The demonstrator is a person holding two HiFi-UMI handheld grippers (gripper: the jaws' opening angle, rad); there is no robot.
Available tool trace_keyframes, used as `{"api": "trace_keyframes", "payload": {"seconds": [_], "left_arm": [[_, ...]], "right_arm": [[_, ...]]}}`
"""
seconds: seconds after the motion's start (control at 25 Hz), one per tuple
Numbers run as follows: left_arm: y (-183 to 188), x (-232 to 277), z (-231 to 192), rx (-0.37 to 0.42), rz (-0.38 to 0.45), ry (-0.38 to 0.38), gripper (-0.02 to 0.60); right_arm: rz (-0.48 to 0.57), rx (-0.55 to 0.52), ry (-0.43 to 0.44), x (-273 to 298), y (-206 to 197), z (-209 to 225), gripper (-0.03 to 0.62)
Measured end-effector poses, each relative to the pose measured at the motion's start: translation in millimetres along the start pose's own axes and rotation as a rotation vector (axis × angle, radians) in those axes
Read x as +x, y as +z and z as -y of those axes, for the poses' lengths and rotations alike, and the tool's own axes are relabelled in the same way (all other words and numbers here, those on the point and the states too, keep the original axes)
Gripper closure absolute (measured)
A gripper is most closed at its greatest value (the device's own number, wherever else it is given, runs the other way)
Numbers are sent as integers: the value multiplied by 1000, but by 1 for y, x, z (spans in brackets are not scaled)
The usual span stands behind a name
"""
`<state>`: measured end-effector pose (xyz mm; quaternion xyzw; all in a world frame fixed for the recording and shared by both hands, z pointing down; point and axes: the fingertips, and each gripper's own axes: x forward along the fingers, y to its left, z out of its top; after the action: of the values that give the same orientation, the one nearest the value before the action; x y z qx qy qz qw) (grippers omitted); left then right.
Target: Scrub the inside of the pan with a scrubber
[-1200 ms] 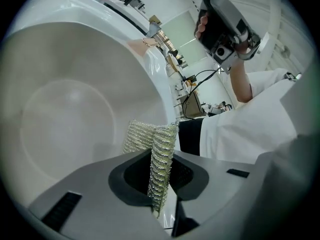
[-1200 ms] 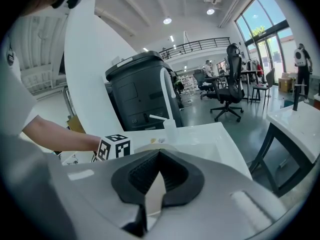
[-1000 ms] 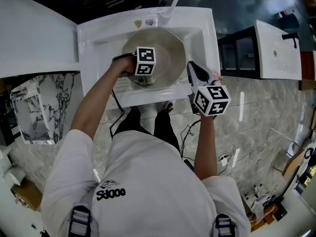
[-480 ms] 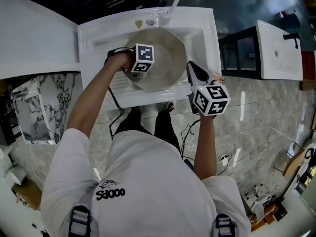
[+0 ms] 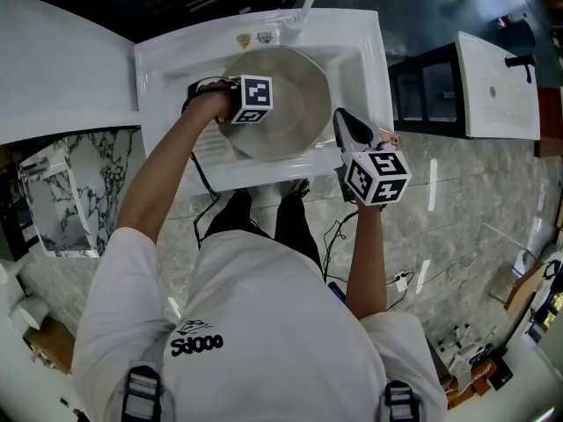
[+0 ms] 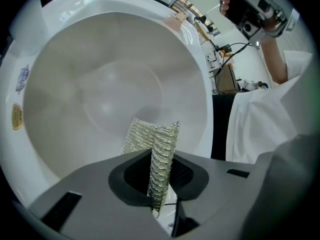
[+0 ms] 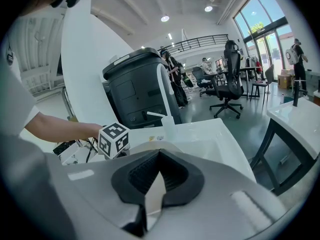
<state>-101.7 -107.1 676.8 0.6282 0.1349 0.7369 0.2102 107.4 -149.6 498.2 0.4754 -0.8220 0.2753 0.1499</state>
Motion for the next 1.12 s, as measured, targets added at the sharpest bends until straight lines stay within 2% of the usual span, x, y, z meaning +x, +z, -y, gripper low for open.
{"api": "trace_keyframes", "payload": {"seconds": [0.24, 0.48, 0.64, 1.12], "left_arm": [[-1, -5, -35, -53, -9, 150, 525], [3, -4, -62, -99, -11, 231, 525], [-2, -13, -72, -123, -51, 285, 525], [49, -42, -125, -89, 94, 593, 525]], "right_arm": [[-7, 0, -2, -1, -3, 2, 586], [-9, 8, -16, -4, -4, 11, 586], [-7, 13, -21, -4, -2, 15, 586], [-29, 9, -29, 0, -6, 22, 586]]}}
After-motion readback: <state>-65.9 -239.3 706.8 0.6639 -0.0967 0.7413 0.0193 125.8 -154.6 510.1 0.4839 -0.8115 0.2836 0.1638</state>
